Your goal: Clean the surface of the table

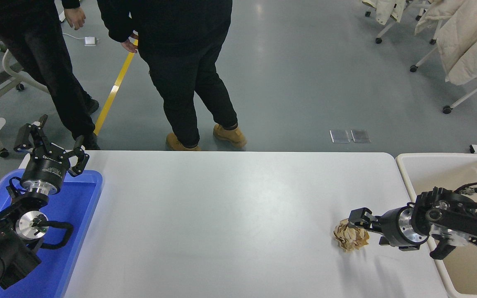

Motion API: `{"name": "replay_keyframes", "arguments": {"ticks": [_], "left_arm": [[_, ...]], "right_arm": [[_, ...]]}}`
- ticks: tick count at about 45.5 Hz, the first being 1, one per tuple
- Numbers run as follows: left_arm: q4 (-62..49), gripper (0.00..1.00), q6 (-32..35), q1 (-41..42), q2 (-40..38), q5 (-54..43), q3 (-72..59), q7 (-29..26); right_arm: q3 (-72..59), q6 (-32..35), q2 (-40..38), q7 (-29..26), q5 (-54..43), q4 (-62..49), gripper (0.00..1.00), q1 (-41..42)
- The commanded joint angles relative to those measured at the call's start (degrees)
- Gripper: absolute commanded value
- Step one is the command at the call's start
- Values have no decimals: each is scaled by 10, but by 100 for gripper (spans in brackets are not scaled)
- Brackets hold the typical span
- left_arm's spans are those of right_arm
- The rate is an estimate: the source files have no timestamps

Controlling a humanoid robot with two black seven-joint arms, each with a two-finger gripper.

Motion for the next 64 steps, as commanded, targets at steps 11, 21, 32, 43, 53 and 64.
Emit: {"name": "replay_keyframes", "arguments": {"ticks": [11, 21, 32, 43, 53, 64], "left_arm": [[-1, 100, 0, 0, 0, 0, 0, 0], [0, 100, 0, 0, 0, 0, 0, 0], [-1, 100, 0, 0, 0, 0, 0, 0], [-1, 100, 0, 0, 0, 0, 0, 0], [-1, 100, 0, 0, 0, 0, 0, 0], [-1, 100, 0, 0, 0, 0, 0, 0]], "right_arm": [[10, -1, 50, -1, 10, -46, 91, -4], [11, -2, 78, 2, 9, -76, 91, -19], [18, -20, 96, 4, -1, -100, 90, -31], [19, -31, 111, 4, -1, -126, 87, -30], [18, -42, 121, 4, -21, -127, 77, -32], [18, -34, 120, 0, -15, -125, 9, -29]]}}
